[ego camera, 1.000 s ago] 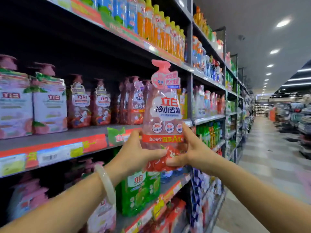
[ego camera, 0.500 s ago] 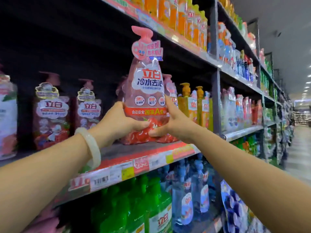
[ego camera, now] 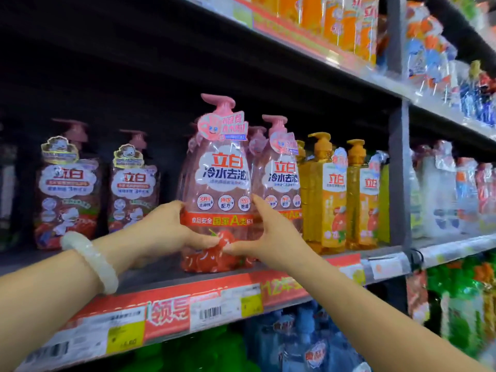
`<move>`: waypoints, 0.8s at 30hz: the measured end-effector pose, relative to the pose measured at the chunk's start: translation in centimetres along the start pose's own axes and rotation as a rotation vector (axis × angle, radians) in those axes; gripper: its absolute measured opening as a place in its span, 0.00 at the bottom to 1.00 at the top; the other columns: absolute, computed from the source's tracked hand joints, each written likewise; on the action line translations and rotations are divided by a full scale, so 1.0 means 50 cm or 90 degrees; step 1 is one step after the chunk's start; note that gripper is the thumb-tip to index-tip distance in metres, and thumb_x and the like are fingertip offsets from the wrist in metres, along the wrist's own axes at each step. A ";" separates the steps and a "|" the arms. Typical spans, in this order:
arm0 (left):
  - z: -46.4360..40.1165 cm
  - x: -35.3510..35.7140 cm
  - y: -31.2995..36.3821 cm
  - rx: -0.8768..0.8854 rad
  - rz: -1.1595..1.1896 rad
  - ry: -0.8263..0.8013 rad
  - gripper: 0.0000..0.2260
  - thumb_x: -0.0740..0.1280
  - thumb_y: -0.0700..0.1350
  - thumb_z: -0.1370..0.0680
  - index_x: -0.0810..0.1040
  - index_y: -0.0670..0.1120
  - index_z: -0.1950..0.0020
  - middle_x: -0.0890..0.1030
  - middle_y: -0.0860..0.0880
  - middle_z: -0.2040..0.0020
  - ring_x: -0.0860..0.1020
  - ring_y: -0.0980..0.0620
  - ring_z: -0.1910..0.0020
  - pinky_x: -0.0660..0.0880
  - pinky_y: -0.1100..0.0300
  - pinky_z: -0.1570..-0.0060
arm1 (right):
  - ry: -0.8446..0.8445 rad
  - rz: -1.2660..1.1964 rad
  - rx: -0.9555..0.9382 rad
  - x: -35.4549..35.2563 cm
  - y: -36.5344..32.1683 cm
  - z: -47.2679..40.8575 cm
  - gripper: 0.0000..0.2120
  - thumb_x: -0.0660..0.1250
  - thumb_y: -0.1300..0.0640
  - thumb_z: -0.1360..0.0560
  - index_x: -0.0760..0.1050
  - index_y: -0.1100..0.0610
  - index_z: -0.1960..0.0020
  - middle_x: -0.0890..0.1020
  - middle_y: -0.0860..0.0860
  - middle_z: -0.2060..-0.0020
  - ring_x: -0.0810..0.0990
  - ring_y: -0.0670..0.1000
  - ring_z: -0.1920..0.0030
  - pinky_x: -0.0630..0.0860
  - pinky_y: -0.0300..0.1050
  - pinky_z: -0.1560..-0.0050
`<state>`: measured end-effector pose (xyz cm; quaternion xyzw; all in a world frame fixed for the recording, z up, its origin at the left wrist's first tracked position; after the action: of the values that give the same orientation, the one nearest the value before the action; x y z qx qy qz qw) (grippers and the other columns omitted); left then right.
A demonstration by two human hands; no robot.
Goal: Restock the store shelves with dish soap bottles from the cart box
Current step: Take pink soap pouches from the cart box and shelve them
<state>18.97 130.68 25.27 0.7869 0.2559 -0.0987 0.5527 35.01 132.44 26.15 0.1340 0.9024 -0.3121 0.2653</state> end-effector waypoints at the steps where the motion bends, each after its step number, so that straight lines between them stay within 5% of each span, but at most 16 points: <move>1: 0.001 0.001 -0.001 -0.009 0.009 0.007 0.19 0.78 0.36 0.36 0.77 0.45 0.48 0.85 0.46 0.54 0.83 0.50 0.55 0.79 0.58 0.57 | 0.003 -0.009 -0.010 -0.004 0.006 0.000 0.42 0.77 0.51 0.35 0.60 0.48 0.27 0.66 0.29 0.53 0.70 0.34 0.52 0.66 0.24 0.54; 6: 0.001 0.000 -0.009 -0.039 0.012 0.028 0.26 0.78 0.38 0.35 0.74 0.43 0.40 0.84 0.46 0.50 0.83 0.50 0.52 0.80 0.59 0.58 | 0.078 -0.037 -0.044 -0.017 0.038 0.004 0.33 0.78 0.51 0.37 0.73 0.52 0.35 0.74 0.37 0.58 0.75 0.38 0.59 0.68 0.21 0.59; 10: 0.002 0.007 -0.006 -0.045 0.014 0.061 0.28 0.79 0.39 0.37 0.74 0.43 0.40 0.84 0.47 0.50 0.83 0.50 0.52 0.79 0.53 0.49 | 0.107 0.018 -0.051 -0.018 0.057 0.001 0.30 0.77 0.47 0.37 0.75 0.56 0.38 0.76 0.45 0.58 0.76 0.49 0.58 0.70 0.33 0.57; 18: 0.010 0.014 -0.007 -0.044 -0.006 0.142 0.37 0.81 0.44 0.43 0.71 0.44 0.37 0.83 0.47 0.49 0.82 0.49 0.51 0.79 0.50 0.47 | 0.169 -0.018 -0.026 -0.016 0.098 -0.012 0.21 0.79 0.50 0.38 0.78 0.55 0.48 0.75 0.44 0.66 0.71 0.43 0.66 0.71 0.40 0.58; 21: 0.012 0.015 -0.006 -0.037 -0.030 0.158 0.42 0.81 0.49 0.46 0.69 0.45 0.35 0.81 0.48 0.46 0.81 0.49 0.49 0.77 0.48 0.44 | 0.211 0.019 -0.041 -0.038 0.101 -0.004 0.19 0.79 0.51 0.38 0.76 0.51 0.52 0.72 0.44 0.62 0.71 0.46 0.62 0.73 0.43 0.55; 24: 0.015 0.016 -0.005 -0.028 -0.037 0.161 0.37 0.80 0.47 0.42 0.69 0.46 0.36 0.81 0.47 0.45 0.81 0.49 0.48 0.77 0.48 0.43 | 0.272 0.047 -0.043 -0.077 0.116 0.007 0.28 0.79 0.52 0.38 0.73 0.54 0.42 0.71 0.49 0.50 0.73 0.50 0.48 0.71 0.44 0.46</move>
<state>19.62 130.27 24.45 0.7731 0.3482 -0.0089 0.5301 40.70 136.40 25.25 0.2210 0.9424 -0.2366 0.0838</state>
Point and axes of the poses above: each hand's wrist, its own z-axis away from the middle knuckle, its own x-axis out of the palm, y = z × x, the point moved 8 cm from there along -z, towards the middle knuckle
